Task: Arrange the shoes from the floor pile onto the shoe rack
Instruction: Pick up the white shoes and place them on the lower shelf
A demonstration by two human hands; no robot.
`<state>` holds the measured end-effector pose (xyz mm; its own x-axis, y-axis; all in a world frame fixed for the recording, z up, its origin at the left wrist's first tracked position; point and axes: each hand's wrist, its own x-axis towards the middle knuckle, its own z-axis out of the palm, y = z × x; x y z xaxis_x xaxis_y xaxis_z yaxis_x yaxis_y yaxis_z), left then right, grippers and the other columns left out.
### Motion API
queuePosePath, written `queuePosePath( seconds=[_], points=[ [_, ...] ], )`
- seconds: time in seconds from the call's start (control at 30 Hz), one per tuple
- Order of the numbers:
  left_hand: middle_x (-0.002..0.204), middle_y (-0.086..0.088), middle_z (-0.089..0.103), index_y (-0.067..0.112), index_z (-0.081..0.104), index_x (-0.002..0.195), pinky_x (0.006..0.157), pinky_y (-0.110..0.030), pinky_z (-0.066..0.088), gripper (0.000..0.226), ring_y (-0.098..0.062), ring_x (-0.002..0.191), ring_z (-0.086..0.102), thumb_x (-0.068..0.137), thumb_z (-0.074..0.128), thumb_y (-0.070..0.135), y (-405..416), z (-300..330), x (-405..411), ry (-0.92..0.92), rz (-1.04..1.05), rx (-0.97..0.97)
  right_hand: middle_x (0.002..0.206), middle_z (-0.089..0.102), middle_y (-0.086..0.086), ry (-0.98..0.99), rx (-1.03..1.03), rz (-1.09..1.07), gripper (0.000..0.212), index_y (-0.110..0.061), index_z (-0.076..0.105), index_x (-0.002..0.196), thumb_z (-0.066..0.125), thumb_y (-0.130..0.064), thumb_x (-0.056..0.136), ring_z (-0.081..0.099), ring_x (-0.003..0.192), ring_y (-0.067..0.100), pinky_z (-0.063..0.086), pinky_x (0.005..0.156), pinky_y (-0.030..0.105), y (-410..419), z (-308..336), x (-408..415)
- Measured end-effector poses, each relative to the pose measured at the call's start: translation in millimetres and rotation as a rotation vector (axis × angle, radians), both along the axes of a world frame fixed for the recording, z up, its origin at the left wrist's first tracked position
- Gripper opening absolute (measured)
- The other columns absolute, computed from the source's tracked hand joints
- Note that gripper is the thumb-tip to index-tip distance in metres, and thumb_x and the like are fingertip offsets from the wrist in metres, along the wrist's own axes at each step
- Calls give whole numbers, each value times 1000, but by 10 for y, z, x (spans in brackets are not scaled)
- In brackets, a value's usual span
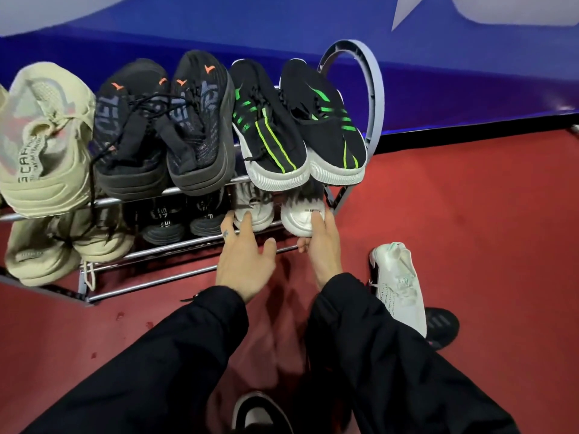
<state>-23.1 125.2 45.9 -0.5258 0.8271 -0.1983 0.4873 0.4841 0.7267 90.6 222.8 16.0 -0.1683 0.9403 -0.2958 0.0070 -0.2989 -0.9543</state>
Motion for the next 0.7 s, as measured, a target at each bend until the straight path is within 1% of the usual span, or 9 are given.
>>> queuePosePath(
  seconds=[0.13,0.23,0.27,0.37,0.43,0.5,0.57,0.63,0.7],
  points=[
    [167,-2,-1,19,24,155,106,-39,38,71,-34,135,47,94,54,37,4,-30,-28,-2,-2,7,93,60,4,-84,-51,17,40,-34,53,136,44,-42,98,50,52,15,43,47,27,165,77,-120],
    [166,-2,0,20,25,154,103,-38,40,70,-34,130,51,93,54,38,9,-35,-26,3,-8,18,90,57,5,-73,-41,48,29,-39,55,127,42,-37,101,47,48,16,41,45,29,93,86,-104],
    [166,-2,1,20,26,153,101,-38,40,69,-34,128,53,93,54,38,13,-35,-23,10,-8,21,88,56,3,-66,-28,37,29,-39,55,128,42,-34,102,45,47,16,39,44,28,72,72,-73],
    [166,-5,2,20,26,153,101,-38,40,68,-34,131,50,94,54,37,12,-39,-23,20,6,10,77,54,3,-52,41,-1,35,-28,57,136,42,-29,104,42,46,15,38,42,29,49,-21,83],
    [167,-9,5,19,24,154,106,-39,37,69,-32,143,37,94,54,35,16,-39,-22,24,9,7,72,52,3,-49,69,-8,34,-23,60,133,40,-28,105,42,46,15,37,43,30,63,-52,162],
    [168,-12,6,20,21,155,109,-39,35,71,-32,148,31,94,54,33,19,-25,-9,25,2,-4,72,51,5,-49,96,4,33,-19,61,128,41,-29,104,42,48,16,37,45,32,114,-52,174],
    [169,-11,5,21,20,154,105,-39,37,72,-34,142,39,93,55,32,17,-13,17,43,-6,-26,77,51,6,-72,98,8,36,-22,58,132,42,-34,102,44,52,15,39,47,31,206,-4,101],
    [169,-9,3,23,18,154,101,-40,40,73,-37,136,47,92,55,33,10,-11,31,63,-11,-57,84,56,3,-104,64,4,38,-32,53,136,41,-38,100,45,52,14,41,47,28,310,43,-47],
    [170,-6,1,26,14,155,99,-42,41,76,-41,130,51,92,55,35,4,-17,21,80,-27,-84,91,62,7,-151,51,-11,39,-32,48,138,36,-36,101,50,55,19,45,51,29,366,83,-217]
  ],
)
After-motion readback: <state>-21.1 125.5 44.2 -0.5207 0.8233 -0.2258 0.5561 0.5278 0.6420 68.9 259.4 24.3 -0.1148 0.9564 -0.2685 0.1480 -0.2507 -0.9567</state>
